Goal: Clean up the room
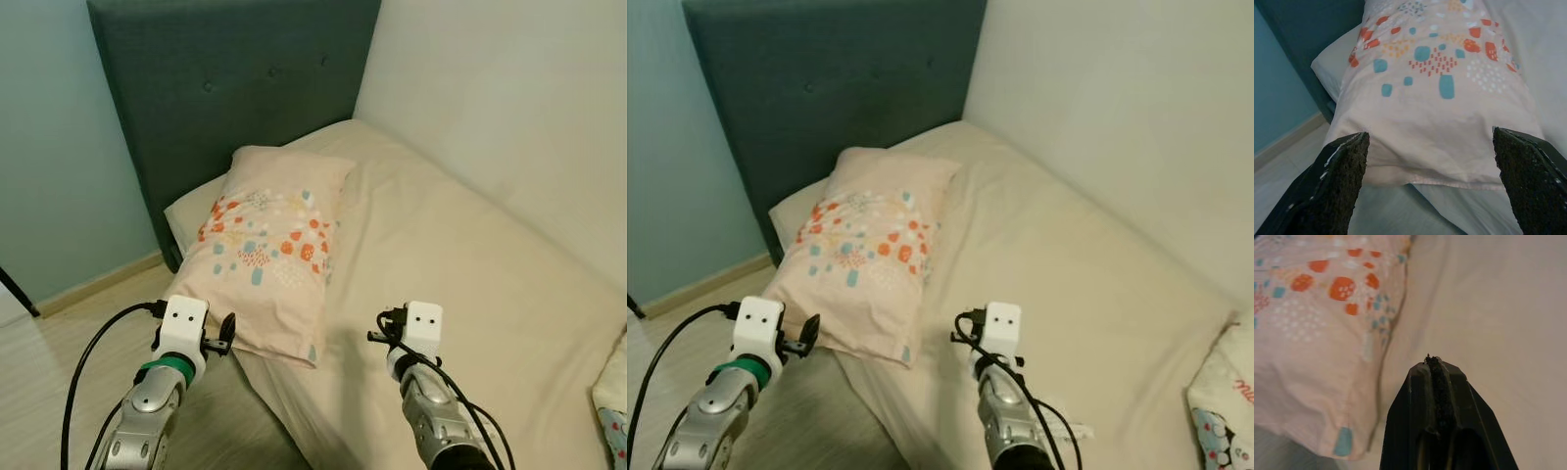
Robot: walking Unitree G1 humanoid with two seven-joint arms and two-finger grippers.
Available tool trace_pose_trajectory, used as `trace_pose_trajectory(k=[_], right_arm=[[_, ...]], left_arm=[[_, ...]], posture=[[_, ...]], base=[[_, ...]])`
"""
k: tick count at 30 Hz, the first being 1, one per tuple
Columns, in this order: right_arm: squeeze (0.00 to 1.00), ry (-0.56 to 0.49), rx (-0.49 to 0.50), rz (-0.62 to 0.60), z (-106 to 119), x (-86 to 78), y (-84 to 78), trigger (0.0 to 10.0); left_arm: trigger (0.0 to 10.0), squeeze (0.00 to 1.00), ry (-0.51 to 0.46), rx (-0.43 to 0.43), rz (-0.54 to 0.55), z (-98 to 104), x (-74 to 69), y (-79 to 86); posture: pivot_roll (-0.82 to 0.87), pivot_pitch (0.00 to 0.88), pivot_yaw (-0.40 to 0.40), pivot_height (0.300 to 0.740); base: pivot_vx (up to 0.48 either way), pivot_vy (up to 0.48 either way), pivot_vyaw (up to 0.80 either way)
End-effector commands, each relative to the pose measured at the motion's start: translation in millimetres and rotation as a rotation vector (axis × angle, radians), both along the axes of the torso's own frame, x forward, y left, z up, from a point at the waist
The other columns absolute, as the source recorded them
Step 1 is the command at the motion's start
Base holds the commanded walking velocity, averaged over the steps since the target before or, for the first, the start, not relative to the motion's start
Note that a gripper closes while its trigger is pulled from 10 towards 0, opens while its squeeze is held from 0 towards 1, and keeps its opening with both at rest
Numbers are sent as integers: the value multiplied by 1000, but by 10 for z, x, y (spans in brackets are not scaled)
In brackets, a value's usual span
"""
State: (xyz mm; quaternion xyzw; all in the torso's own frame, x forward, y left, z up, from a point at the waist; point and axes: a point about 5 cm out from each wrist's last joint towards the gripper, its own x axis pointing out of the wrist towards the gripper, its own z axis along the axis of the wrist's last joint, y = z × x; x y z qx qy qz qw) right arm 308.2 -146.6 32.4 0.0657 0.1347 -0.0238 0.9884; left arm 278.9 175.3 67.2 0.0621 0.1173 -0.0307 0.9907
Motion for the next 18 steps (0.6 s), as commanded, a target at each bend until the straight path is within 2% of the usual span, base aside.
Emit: trace_pose_trajectory(k=[1, 10, 18], right_arm=[[0, 15, -11, -17, -33, -19, -68, 10000], [0, 7, -2, -71, 8, 26, -188, 10000], [0, 4, 1, -76, 17, 36, -204, 10000]], left_arm=[[10000, 0, 23, -11, 2, -48, -36, -18], [10000, 0, 28, -11, 11, -66, -52, 6], [10000, 0, 27, -8, 13, -68, -56, 11]], posture=[[149, 0, -63, 740], [151, 0, -66, 725], [151, 0, -66, 700]], base=[[0, 0, 0], [0, 0, 0], [0, 0, 0]])
